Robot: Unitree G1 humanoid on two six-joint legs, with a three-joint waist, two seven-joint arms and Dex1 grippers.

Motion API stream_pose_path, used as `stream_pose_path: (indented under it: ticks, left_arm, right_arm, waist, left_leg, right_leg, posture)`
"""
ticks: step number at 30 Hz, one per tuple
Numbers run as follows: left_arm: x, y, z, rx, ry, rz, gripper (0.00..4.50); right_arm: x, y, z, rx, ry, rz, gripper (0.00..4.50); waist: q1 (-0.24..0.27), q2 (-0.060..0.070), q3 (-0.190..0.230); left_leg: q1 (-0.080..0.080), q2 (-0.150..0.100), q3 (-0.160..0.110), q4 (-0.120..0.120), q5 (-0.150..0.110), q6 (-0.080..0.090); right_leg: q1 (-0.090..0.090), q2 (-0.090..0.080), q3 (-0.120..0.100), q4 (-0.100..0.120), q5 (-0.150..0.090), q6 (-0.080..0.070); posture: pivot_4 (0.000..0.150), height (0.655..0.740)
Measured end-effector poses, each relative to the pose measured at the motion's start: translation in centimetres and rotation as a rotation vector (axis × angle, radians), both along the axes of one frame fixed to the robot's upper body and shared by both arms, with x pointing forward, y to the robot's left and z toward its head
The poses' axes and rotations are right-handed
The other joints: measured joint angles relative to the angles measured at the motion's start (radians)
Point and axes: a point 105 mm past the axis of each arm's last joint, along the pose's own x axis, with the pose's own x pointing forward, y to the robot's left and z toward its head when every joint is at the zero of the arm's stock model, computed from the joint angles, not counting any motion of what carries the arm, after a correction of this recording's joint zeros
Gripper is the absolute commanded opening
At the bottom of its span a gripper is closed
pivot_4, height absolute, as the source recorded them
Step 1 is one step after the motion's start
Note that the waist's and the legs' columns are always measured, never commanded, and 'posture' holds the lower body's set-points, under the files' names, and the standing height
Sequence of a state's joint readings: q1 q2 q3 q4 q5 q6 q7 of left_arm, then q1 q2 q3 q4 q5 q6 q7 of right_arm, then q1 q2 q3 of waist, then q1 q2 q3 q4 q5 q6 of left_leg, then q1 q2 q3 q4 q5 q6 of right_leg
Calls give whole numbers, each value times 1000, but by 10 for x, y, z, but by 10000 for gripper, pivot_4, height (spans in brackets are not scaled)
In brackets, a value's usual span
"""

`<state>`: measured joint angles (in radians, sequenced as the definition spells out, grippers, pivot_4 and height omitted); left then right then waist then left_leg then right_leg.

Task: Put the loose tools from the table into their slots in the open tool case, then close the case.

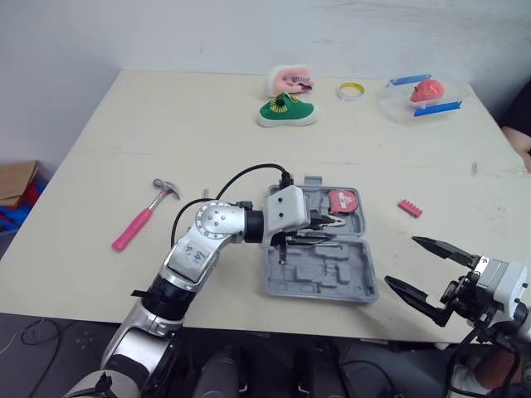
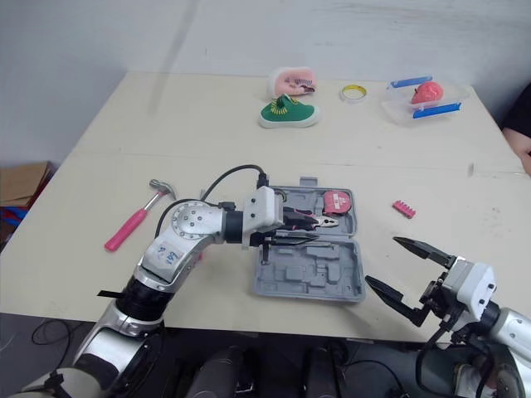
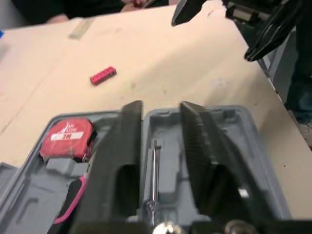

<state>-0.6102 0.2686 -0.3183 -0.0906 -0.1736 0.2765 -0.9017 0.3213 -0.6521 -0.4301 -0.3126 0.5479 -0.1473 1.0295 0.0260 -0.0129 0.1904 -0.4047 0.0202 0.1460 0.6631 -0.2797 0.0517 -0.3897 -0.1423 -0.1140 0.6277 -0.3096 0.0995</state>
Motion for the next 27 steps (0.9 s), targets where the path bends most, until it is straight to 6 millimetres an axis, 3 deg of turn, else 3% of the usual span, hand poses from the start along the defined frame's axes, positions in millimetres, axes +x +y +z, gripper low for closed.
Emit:
stream_pose_path:
  ticks: [4, 13, 27]
  left_arm:
    - [3, 3, -25, 34, 22, 25, 484]
    - [18, 8, -58, 87, 61, 135, 484]
    - [27, 8, -69, 174, 80, 163, 484]
  right_arm:
    - [0, 1, 0, 4, 1, -6, 45000]
    - [0, 5, -4, 1, 13, -12, 45000]
    - [-1, 6, -4, -4, 16, -17, 45000]
  waist:
    - [0, 0, 0]
    - [0, 0, 0]
    - [-1, 0, 0]
  left_leg:
    - [0, 0, 0, 0, 0, 0]
    - [0, 0, 0, 0, -1, 1]
    - [0, 0, 0, 0, -2, 2]
  right_leg:
    - [0, 0, 0, 0, 0, 0]
    - [-1, -1, 0, 0, 0, 0]
    - [0, -1, 0, 0, 0, 1]
  posture:
    - [1500, 7400]
    - [1500, 7400]
    - [1500, 7400]
